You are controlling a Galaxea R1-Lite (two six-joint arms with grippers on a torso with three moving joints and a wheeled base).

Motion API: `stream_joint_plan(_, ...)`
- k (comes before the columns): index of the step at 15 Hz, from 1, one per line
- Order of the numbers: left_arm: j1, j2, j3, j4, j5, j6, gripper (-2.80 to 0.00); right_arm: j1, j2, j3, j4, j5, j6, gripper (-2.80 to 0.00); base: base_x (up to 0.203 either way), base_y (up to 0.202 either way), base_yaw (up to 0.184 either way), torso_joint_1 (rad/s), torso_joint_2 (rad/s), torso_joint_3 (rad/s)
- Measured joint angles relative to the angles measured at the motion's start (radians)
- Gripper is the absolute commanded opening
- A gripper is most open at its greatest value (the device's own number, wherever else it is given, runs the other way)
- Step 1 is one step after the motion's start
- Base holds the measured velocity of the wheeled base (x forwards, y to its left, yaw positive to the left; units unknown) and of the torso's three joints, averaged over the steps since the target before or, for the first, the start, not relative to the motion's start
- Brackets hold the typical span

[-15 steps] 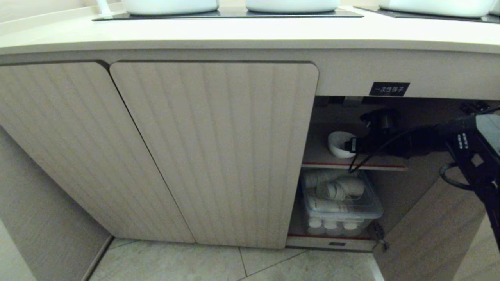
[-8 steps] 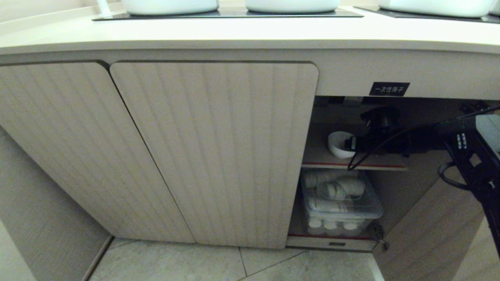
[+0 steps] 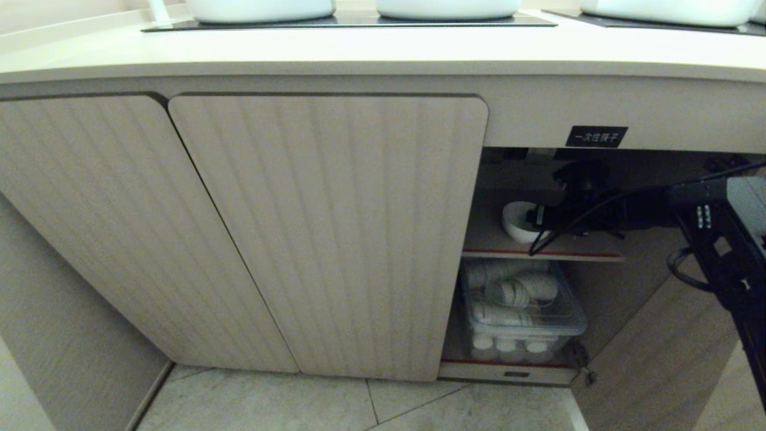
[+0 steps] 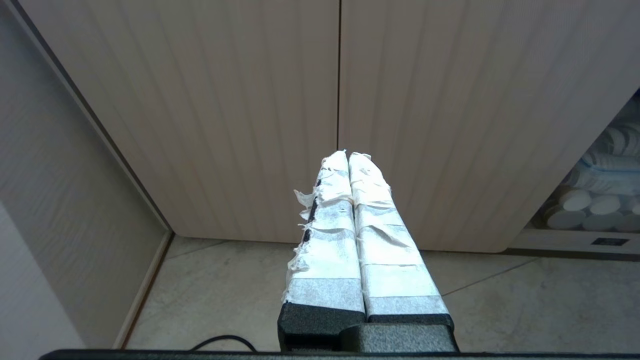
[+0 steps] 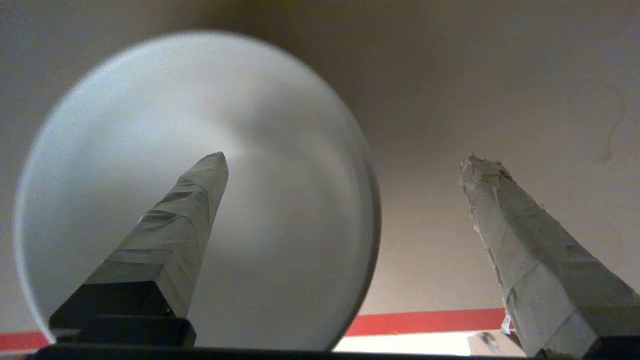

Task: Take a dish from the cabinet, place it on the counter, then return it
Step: Take the bowl from the cabinet

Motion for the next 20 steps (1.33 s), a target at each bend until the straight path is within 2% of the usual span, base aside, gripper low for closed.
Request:
stream_joint_plan(7,0.0,0.0,0.0,0.0,0.001,0.0,-2.8,0.0,0.008,-0.021,0.042,0.0,0.062,0.0,0.0,0.0,0.0,0.0,0.0,0.0)
stream_joint_plan(8,0.0,0.0,0.0,0.0,0.001,0.0,-2.8,0.0,0.008,-0.023,0.044,0.002,0.064,0.0,0.0,0.0,0.0,0.0,0.0,0.0)
stream_joint_plan(11,0.0,0.0,0.0,0.0,0.001,0.0,-2.8,0.0,0.005,-0.027,0.029,0.086,0.063,0.0,0.0,0.0,0.0,0.0,0.0,0.0)
stream_joint_plan(20,0.0,0.0,0.0,0.0,0.0,0.0,-2.8,-0.004,0.004,-0.029,0.044,0.103,0.051,0.0,0.0,0.0,0.0,0.0,0.0,0.0)
